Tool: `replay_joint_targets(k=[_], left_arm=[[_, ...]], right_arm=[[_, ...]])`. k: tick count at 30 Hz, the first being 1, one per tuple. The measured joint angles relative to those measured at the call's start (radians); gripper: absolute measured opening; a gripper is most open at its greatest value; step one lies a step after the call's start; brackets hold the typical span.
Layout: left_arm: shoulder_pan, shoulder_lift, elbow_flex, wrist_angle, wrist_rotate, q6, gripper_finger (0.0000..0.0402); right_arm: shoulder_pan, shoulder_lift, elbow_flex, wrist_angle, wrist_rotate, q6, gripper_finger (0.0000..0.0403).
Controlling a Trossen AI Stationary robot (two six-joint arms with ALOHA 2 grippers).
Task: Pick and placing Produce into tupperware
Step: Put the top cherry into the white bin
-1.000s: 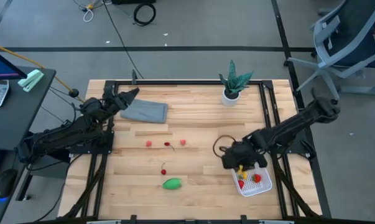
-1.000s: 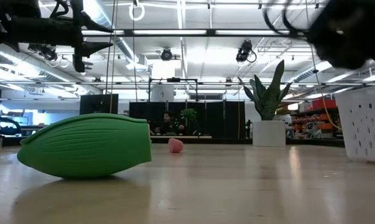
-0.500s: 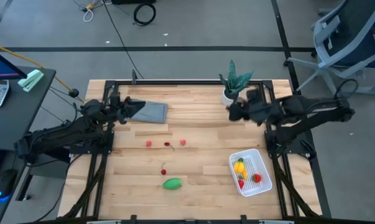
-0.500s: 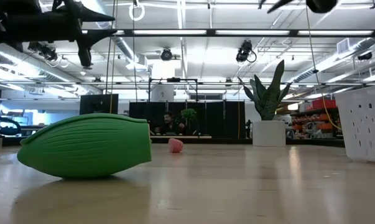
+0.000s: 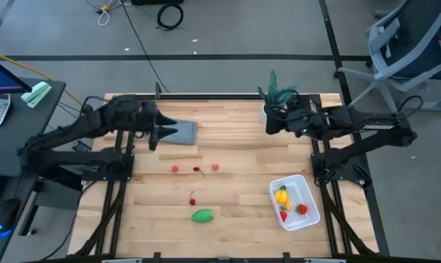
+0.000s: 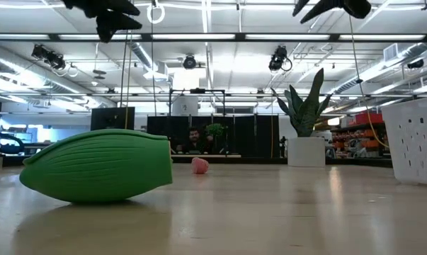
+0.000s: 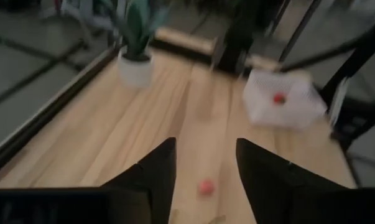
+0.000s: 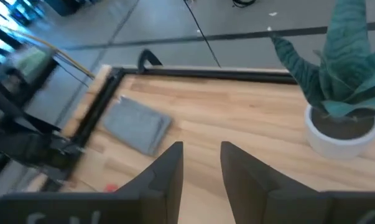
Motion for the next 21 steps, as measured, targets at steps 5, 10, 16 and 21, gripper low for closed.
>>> replay_joint_targets(k=[5, 10, 16, 21], left_arm=[[-0.008, 0.180, 0.132, -0.119, 0.000, 0.058, 0.0195], [-0.054, 0.350, 0.149, -0.127, 0.002, 0.192, 0.0192], [-0.126, 0.549, 0.149, -0.123, 0.002, 0.218, 0.0180], [-0.193, 0.688, 0.148, -0.125, 0.002, 0.220, 0.0176]], right_arm=[[0.000, 0.057, -0.001, -0.003, -0.048, 0.000, 0.0114], [0.000, 0.118, -0.001, -0.003, -0.094, -0.014, 0.0114], [0.000, 0.167, -0.001, -0.004, -0.127, -0.019, 0.0114], [0.000, 0.174, -0.001, -0.004, -0.127, -0.043, 0.0114]])
